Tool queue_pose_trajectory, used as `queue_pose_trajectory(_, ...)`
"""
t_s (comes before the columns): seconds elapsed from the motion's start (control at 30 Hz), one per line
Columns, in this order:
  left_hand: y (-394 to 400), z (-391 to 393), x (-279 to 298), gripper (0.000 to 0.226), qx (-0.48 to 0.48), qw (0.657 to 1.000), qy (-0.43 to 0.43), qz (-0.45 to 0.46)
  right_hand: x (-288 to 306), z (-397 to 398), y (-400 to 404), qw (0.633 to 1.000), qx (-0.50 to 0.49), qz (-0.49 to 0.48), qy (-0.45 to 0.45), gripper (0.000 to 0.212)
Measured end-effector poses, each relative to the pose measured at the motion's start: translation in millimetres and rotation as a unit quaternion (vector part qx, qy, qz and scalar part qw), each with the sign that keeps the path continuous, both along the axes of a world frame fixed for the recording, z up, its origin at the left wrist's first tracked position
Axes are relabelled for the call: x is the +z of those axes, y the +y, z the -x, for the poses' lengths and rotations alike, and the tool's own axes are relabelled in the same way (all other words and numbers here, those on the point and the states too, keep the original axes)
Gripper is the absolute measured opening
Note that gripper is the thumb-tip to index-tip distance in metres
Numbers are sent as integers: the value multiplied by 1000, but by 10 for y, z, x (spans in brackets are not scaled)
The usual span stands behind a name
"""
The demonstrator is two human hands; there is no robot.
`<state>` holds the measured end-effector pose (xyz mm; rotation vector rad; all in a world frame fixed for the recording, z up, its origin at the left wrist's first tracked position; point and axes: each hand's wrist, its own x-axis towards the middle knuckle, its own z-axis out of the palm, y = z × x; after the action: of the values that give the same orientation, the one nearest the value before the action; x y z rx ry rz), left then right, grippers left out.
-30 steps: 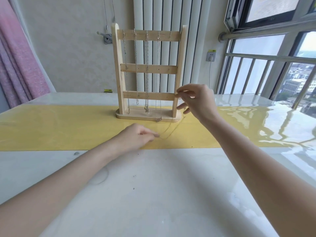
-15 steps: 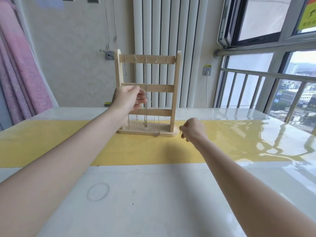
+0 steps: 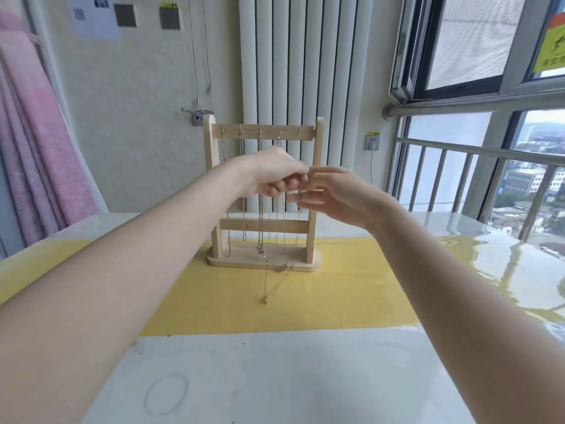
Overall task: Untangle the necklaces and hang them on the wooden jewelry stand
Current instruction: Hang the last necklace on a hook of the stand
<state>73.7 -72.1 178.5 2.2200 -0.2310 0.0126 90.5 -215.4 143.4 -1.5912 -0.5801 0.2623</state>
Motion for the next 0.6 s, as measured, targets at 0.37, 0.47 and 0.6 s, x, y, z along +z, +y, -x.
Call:
queue_pose_trajectory(0.37, 183, -326, 18, 22, -6, 983, -102, 154, 331, -334, 152, 938, -289, 8, -190, 11)
queue_pose_trajectory(0.47, 176, -419, -1, 27, 10, 977, -152, 149, 463, -438, 204, 912, -320, 20, -255, 10)
queue_pose_trajectory(0.6, 140, -539, -21, 31, 49, 967, -211, 136, 560, -607, 291, 888, -347, 51, -297, 10)
